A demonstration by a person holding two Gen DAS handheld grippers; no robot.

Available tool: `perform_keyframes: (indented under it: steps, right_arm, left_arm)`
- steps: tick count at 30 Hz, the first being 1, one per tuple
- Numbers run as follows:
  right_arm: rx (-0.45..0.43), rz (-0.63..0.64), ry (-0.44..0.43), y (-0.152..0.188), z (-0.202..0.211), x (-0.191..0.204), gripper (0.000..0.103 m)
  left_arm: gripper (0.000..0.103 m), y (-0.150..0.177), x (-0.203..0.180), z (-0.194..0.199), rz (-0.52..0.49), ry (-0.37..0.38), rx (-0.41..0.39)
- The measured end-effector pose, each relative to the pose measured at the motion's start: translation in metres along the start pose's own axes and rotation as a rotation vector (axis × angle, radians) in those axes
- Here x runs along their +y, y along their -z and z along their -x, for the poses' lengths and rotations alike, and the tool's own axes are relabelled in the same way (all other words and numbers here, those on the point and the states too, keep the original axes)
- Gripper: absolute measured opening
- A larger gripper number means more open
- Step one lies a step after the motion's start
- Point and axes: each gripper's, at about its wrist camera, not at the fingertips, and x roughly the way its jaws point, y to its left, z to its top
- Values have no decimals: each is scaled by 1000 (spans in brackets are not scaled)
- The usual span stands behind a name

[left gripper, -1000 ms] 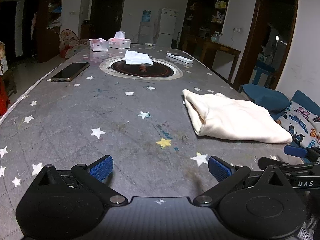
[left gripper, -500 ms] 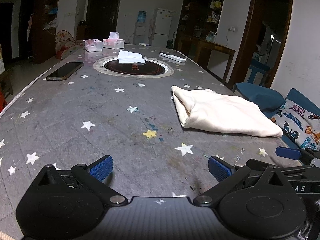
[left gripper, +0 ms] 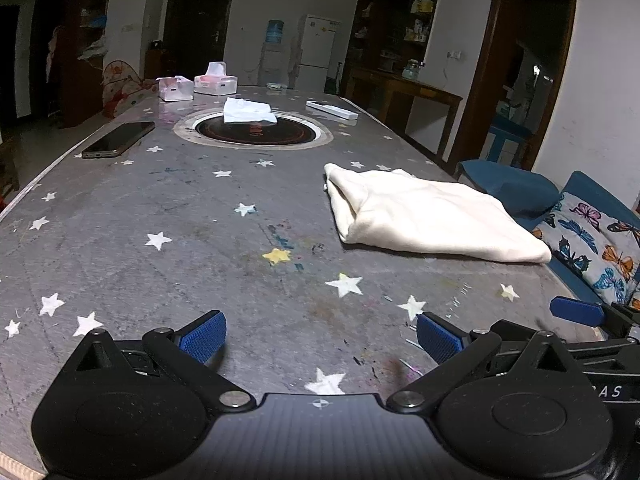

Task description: Fold clothes

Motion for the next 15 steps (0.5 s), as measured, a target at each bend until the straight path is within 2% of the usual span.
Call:
perform_keyframes:
  steps: [15]
  right_arm:
    - [-6,-9,4,6,7,1,103]
  left_arm:
    - [103,4,-9,4,-18,15,1]
